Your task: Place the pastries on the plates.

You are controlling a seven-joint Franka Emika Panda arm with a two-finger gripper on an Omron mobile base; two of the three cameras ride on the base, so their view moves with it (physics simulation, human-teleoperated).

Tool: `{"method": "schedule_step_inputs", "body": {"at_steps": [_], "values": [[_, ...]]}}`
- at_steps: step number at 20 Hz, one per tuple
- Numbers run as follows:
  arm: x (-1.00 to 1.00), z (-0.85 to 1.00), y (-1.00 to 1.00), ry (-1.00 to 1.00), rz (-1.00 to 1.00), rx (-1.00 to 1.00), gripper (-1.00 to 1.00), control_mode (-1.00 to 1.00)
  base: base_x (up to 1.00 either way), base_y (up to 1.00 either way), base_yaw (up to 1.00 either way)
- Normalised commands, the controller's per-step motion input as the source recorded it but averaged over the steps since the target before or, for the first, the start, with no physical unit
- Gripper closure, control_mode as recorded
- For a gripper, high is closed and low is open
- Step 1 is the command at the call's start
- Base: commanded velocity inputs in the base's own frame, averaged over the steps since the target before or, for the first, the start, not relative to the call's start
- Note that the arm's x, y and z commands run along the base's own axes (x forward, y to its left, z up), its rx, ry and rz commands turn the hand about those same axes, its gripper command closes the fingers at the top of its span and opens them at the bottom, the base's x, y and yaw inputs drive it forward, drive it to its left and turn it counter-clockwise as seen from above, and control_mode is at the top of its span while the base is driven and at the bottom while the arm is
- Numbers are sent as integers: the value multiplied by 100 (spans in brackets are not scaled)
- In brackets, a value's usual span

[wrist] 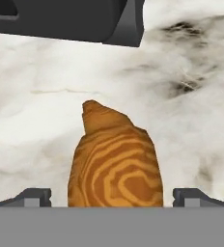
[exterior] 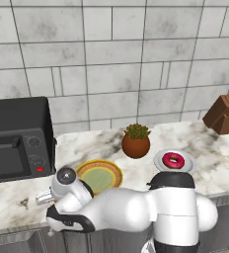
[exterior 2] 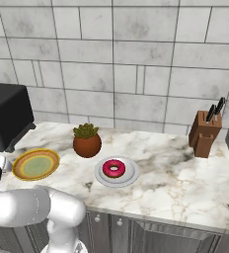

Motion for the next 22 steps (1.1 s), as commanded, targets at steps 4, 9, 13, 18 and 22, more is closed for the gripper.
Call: {"method": "schedule_step_inputs", "body": {"at_steps": [4,9,13,18,22], "values": [[24,-34,31,0,0,-1,-100,-100,0,0,0],[8,-15,11,0,0,0,100,-100,0,0,0],[-22,13,-3,0,0,0,100,-100,0,0,0],[-43,54,-25,0,-1,0,100,-100,0,0,0],[-39,72,-46,0,-2,0,100,-100,0,0,0]]}}
